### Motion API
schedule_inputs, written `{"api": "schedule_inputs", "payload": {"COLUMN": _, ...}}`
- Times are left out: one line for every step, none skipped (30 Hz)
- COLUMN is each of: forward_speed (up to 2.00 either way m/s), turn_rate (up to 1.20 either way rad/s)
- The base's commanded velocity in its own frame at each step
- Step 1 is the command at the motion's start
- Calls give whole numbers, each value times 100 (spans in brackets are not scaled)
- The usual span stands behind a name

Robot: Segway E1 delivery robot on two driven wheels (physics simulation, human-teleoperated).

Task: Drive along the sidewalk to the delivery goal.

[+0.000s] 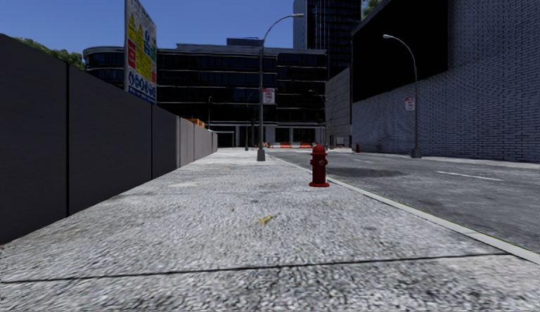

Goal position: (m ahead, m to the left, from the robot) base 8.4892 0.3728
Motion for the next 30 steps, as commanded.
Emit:
{"api": "schedule_inputs", "payload": {"forward_speed": 196, "turn_rate": 66}}
{"api": "schedule_inputs", "payload": {"forward_speed": 196, "turn_rate": 66}}
{"api": "schedule_inputs", "payload": {"forward_speed": 196, "turn_rate": 57}}
{"api": "schedule_inputs", "payload": {"forward_speed": 196, "turn_rate": 34}}
{"api": "schedule_inputs", "payload": {"forward_speed": 196, "turn_rate": 0}}
{"api": "schedule_inputs", "payload": {"forward_speed": 196, "turn_rate": 0}}
{"api": "schedule_inputs", "payload": {"forward_speed": 196, "turn_rate": 0}}
{"api": "schedule_inputs", "payload": {"forward_speed": 196, "turn_rate": 0}}
{"api": "schedule_inputs", "payload": {"forward_speed": 196, "turn_rate": 0}}
{"api": "schedule_inputs", "payload": {"forward_speed": 196, "turn_rate": 0}}
{"api": "schedule_inputs", "payload": {"forward_speed": 196, "turn_rate": 0}}
{"api": "schedule_inputs", "payload": {"forward_speed": 196, "turn_rate": 0}}
{"api": "schedule_inputs", "payload": {"forward_speed": 200, "turn_rate": 0}}
{"api": "schedule_inputs", "payload": {"forward_speed": 200, "turn_rate": 0}}
{"api": "schedule_inputs", "payload": {"forward_speed": 200, "turn_rate": 0}}
{"api": "schedule_inputs", "payload": {"forward_speed": 200, "turn_rate": 0}}
{"api": "schedule_inputs", "payload": {"forward_speed": 200, "turn_rate": 0}}
{"api": "schedule_inputs", "payload": {"forward_speed": 200, "turn_rate": 0}}
{"api": "schedule_inputs", "payload": {"forward_speed": 200, "turn_rate": 0}}
{"api": "schedule_inputs", "payload": {"forward_speed": 200, "turn_rate": 0}}
{"api": "schedule_inputs", "payload": {"forward_speed": 200, "turn_rate": 0}}
{"api": "schedule_inputs", "payload": {"forward_speed": 200, "turn_rate": 0}}
{"api": "schedule_inputs", "payload": {"forward_speed": 200, "turn_rate": 0}}
{"api": "schedule_inputs", "payload": {"forward_speed": 200, "turn_rate": 0}}
{"api": "schedule_inputs", "payload": {"forward_speed": 200, "turn_rate": 0}}
{"api": "schedule_inputs", "payload": {"forward_speed": 200, "turn_rate": 0}}
{"api": "schedule_inputs", "payload": {"forward_speed": 200, "turn_rate": 0}}
{"api": "schedule_inputs", "payload": {"forward_speed": 200, "turn_rate": 0}}
{"api": "schedule_inputs", "payload": {"forward_speed": 200, "turn_rate": 0}}
{"api": "schedule_inputs", "payload": {"forward_speed": 200, "turn_rate": 0}}
